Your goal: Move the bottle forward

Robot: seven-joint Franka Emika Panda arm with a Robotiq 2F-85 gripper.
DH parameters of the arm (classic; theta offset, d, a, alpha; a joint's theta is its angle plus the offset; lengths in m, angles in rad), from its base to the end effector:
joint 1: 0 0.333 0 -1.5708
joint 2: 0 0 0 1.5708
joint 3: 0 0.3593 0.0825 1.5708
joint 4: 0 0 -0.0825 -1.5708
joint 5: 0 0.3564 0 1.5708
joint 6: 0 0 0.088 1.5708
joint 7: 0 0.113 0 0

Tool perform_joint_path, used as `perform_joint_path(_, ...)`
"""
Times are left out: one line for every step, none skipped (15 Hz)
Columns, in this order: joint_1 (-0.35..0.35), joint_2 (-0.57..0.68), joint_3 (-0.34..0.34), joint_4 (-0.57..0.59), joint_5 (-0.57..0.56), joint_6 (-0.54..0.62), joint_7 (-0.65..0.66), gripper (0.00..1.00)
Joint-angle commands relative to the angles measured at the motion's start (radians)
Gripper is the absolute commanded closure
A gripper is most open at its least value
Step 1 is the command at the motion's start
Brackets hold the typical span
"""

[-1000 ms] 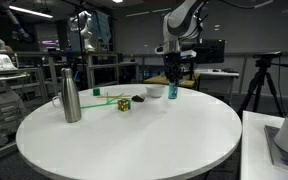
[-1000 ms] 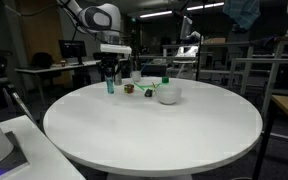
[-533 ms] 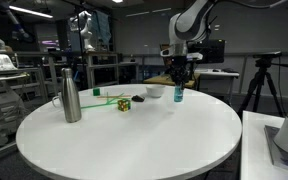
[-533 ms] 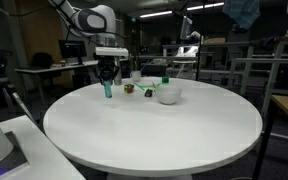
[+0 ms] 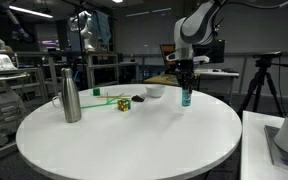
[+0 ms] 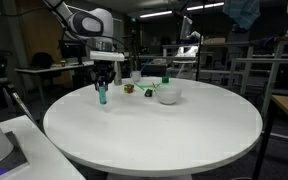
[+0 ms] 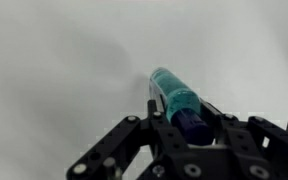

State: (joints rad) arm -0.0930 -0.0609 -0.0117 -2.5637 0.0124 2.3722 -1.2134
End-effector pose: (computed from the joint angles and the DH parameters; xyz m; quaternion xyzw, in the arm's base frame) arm 0.4095 -0.0428 0.3362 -0.8509 -0.5213 0.0489 0.0434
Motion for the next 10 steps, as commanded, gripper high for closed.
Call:
perform_joint_path(0.015, -0.067, -0.027, -0.072, -0.027, 0.03, 0.031, 0.9)
perform_joint_path(0.014, -0.075, -0.031, -0.084, -0.028, 0.03, 0.031, 0.9)
perform_joint_path(0.014, -0.083, -0.035, -0.095, -0.024, 0.027, 0.029, 0.9)
perform_joint_path(0.013, -0.092, -0.039, -0.108, -0.023, 0.027, 0.029, 0.9)
perform_joint_path(0.013, -0.101, -0.043, -0.12, -0.025, 0.027, 0.03, 0.9)
perform_joint_path(0.014, -0.109, -0.047, -0.131, -0.024, 0.026, 0.029, 0.9)
perform_joint_path(0.014, -0.118, -0.05, -0.142, -0.024, 0.026, 0.03, 0.9)
perform_joint_path(0.015, -0.126, -0.052, -0.152, -0.024, 0.025, 0.03, 0.9)
perform_joint_path(0.015, -0.132, -0.055, -0.161, -0.025, 0.025, 0.031, 0.9)
perform_joint_path(0.015, -0.137, -0.058, -0.168, -0.026, 0.025, 0.031, 0.9)
